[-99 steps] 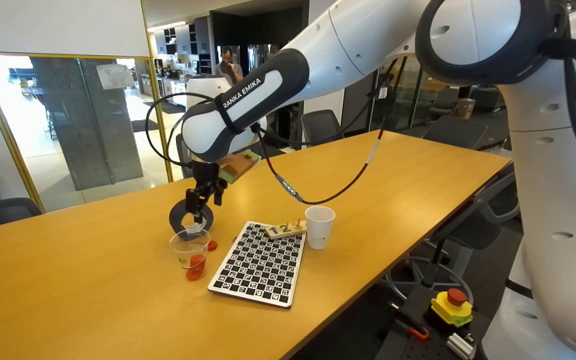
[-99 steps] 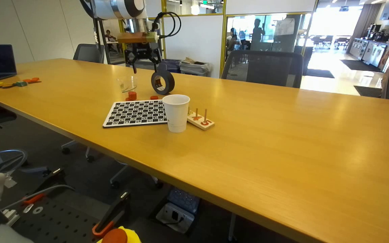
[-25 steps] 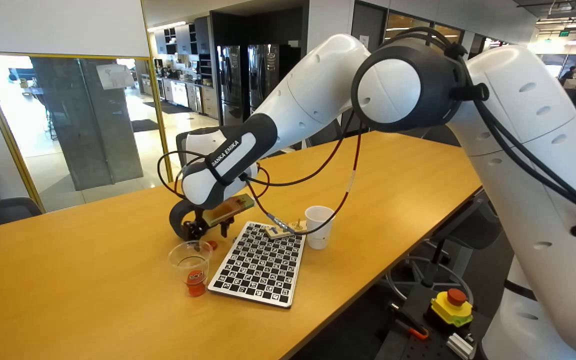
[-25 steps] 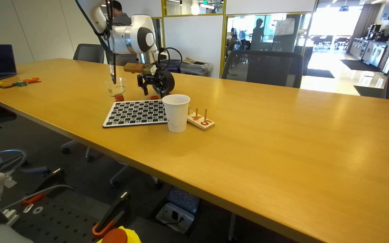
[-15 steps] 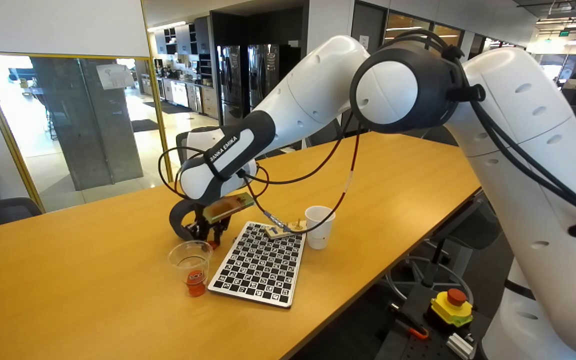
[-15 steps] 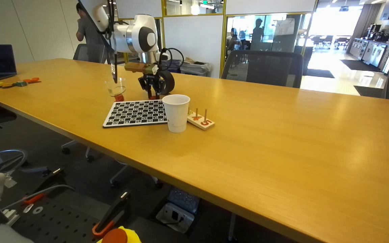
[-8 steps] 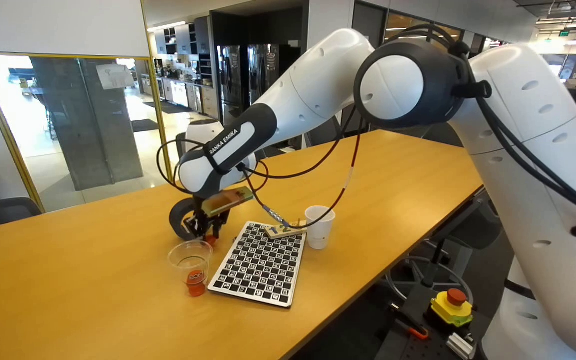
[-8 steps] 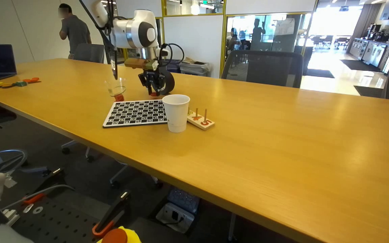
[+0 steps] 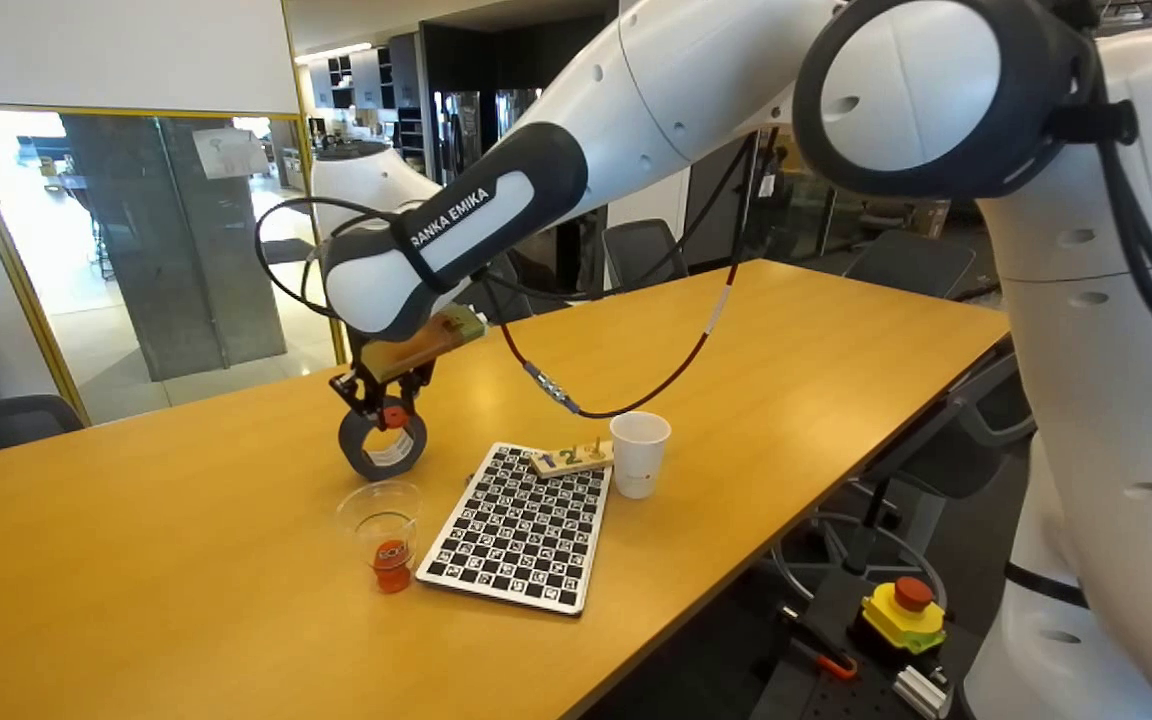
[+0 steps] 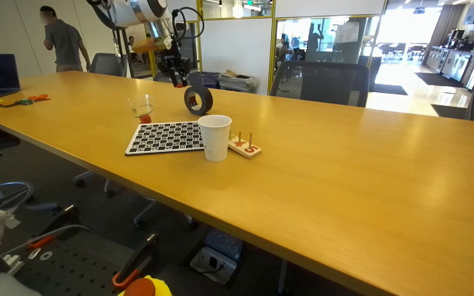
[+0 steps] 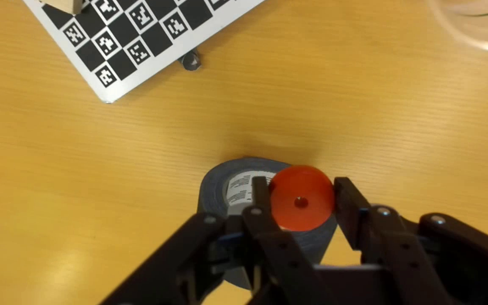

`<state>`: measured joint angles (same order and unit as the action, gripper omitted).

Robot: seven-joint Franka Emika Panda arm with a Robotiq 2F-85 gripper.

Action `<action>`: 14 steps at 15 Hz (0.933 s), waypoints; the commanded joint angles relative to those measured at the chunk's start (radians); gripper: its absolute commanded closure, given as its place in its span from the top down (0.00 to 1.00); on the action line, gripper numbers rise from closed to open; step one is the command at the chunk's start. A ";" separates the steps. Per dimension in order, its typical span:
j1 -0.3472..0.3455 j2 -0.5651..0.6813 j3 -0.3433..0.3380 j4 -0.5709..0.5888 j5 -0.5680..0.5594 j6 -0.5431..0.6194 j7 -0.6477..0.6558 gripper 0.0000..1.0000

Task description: Put the blue block in the white cup and the orange blocks in the transparent cup

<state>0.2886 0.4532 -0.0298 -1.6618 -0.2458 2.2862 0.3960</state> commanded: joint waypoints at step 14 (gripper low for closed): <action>0.027 -0.174 0.190 -0.175 0.029 -0.169 -0.034 0.17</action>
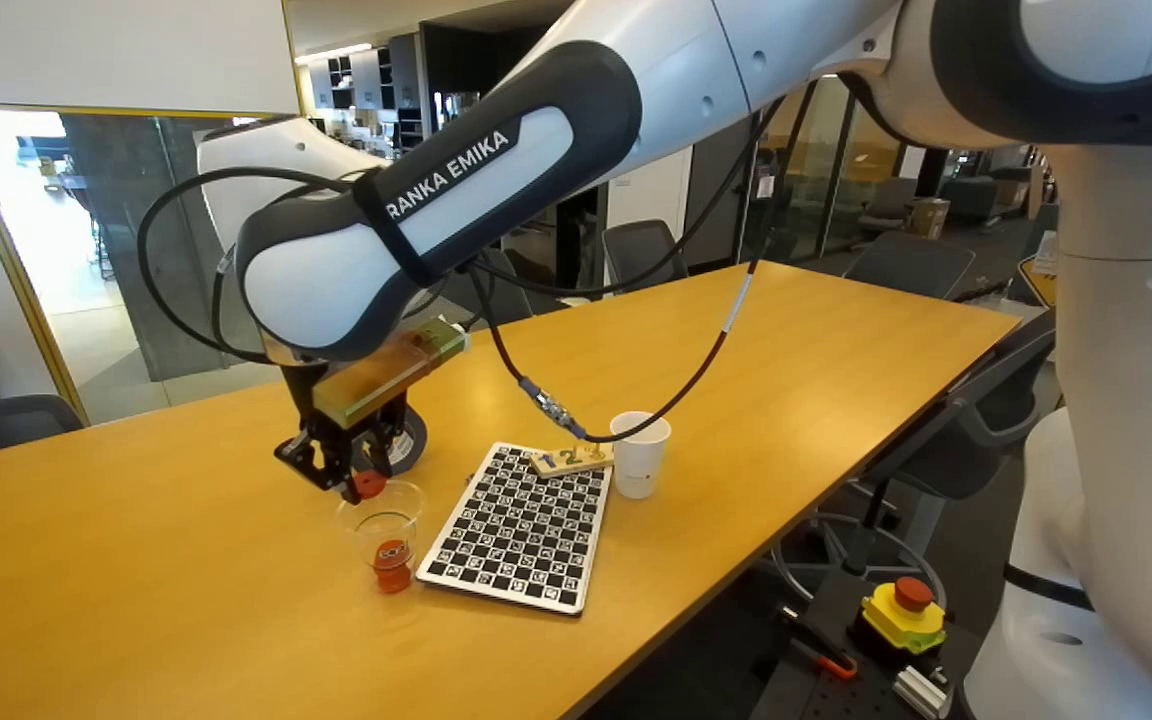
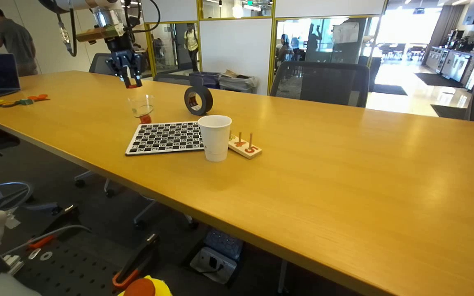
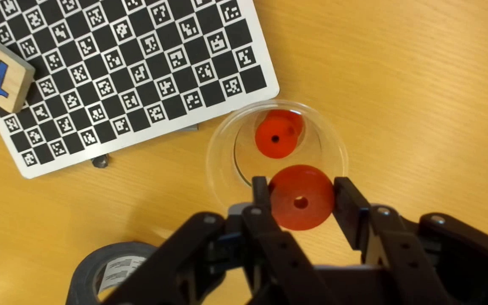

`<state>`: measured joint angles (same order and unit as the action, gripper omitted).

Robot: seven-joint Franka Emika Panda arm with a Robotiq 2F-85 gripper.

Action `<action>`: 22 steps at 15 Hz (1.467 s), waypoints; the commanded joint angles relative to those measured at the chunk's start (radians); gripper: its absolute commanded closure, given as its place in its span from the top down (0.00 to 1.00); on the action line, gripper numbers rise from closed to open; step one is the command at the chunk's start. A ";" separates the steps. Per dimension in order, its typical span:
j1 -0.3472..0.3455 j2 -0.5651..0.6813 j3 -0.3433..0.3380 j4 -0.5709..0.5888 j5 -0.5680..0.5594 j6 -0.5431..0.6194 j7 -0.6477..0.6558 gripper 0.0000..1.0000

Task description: Put the blue block in the white cup and the orange blocks in the transparent cup

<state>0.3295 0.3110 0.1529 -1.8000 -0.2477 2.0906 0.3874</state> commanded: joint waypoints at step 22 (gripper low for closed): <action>-0.066 -0.213 -0.028 -0.160 0.038 -0.097 0.006 1.00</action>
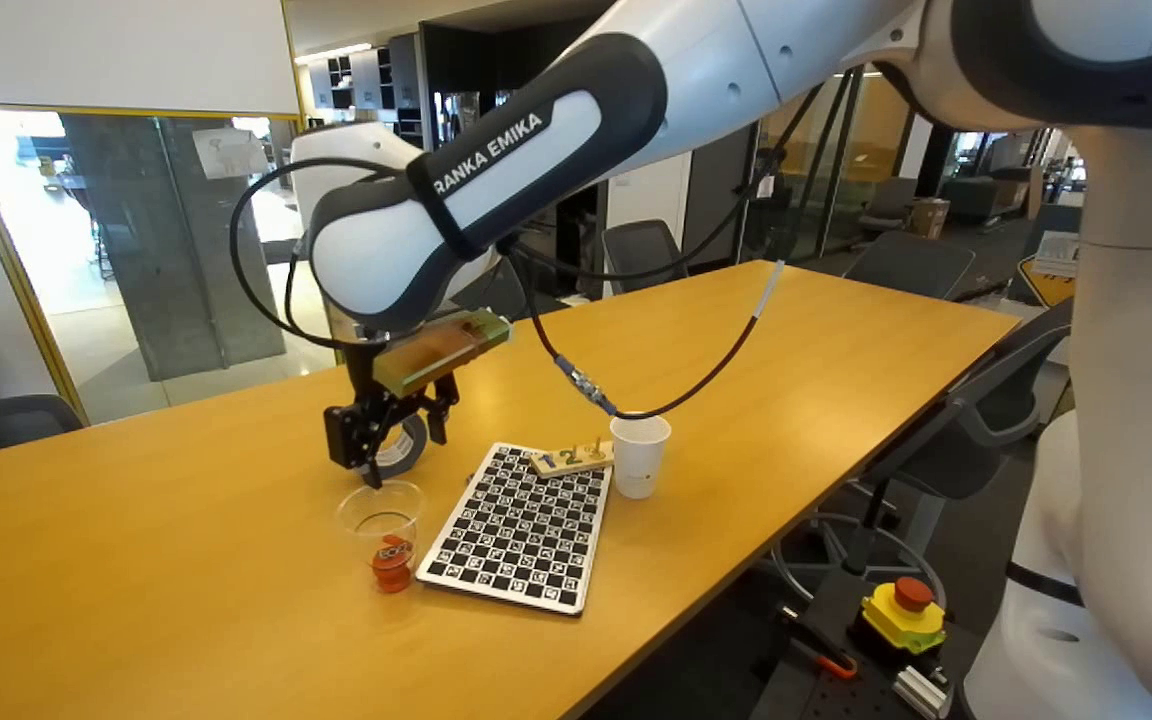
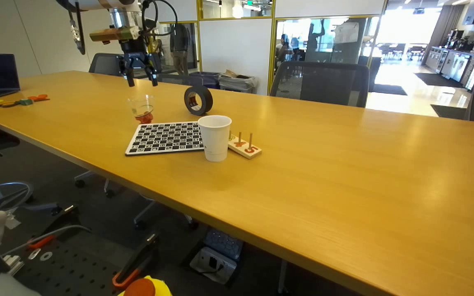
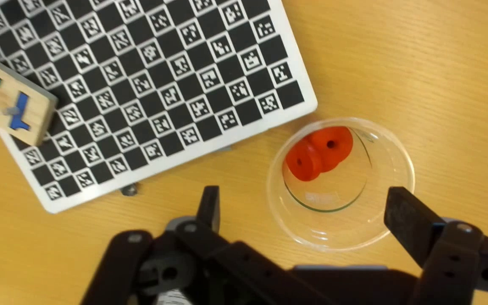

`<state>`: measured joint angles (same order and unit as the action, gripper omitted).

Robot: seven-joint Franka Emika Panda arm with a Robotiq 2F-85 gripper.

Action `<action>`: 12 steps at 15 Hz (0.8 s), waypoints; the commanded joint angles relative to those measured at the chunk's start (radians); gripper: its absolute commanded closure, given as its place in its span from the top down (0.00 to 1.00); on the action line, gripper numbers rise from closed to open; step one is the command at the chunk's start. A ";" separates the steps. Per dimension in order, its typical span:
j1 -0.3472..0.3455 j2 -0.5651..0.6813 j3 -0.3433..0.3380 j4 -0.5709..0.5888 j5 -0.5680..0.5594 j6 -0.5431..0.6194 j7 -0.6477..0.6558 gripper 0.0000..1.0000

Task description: Put the blue block in the white cup and the orange blocks in the transparent cup

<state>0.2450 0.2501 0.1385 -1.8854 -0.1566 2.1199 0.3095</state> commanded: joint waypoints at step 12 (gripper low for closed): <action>-0.070 -0.820 0.024 -0.603 -0.047 -0.260 0.209 1.00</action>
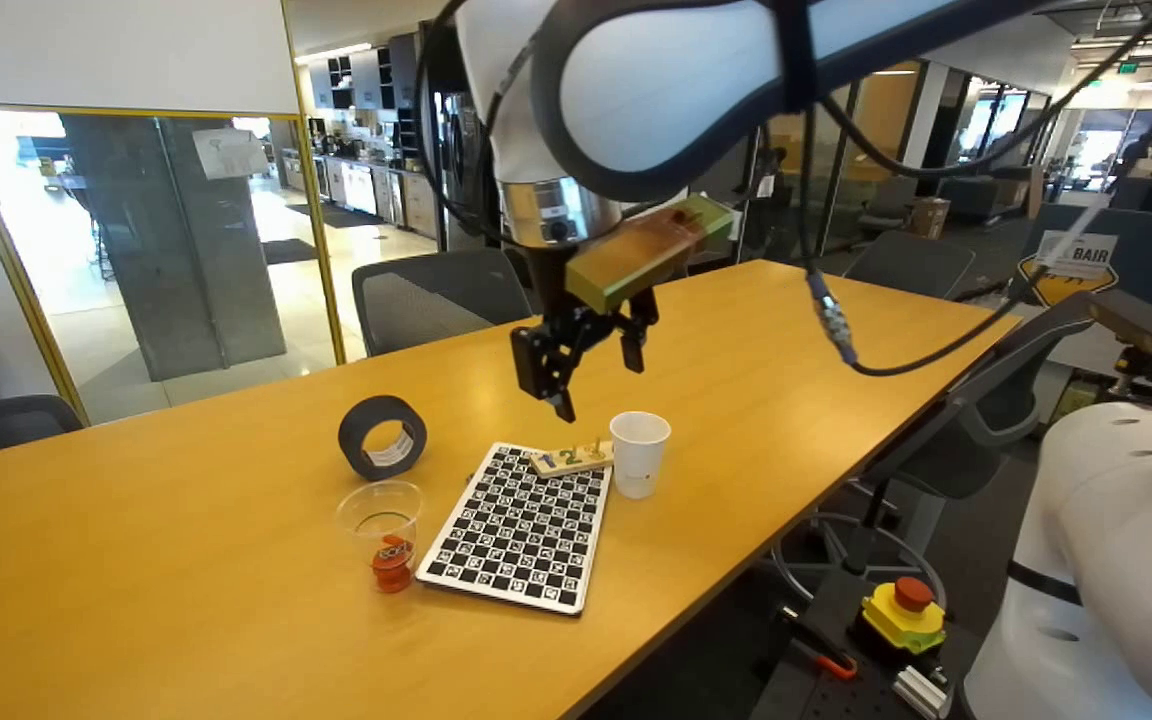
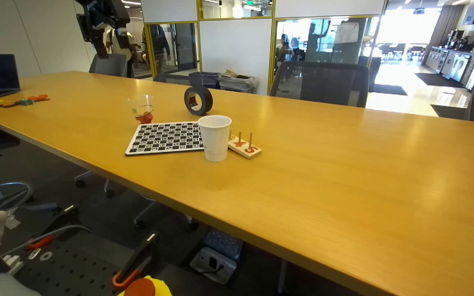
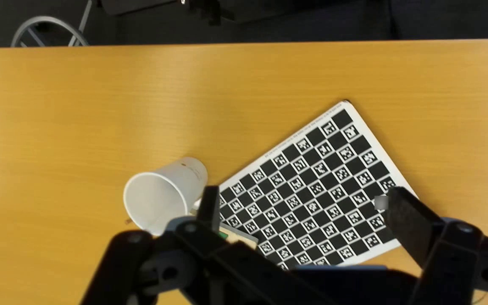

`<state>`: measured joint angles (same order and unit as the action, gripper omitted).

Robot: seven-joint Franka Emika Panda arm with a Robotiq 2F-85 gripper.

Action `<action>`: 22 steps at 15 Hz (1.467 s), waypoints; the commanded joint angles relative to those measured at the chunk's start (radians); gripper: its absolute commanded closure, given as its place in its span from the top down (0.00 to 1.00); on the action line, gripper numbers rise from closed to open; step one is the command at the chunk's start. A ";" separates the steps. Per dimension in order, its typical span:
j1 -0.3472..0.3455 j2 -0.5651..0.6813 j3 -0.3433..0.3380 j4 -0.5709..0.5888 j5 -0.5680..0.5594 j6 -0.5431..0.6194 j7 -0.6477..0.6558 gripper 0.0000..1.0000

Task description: Put the blue block in the white cup and the orange blocks in the transparent cup

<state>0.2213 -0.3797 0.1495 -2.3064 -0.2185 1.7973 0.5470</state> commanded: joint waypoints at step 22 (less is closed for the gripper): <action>-0.146 -0.298 -0.291 -0.361 0.150 0.282 -0.747 1.00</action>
<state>0.0897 -0.7273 -0.1535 -2.7190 -0.1158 2.1306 -0.1745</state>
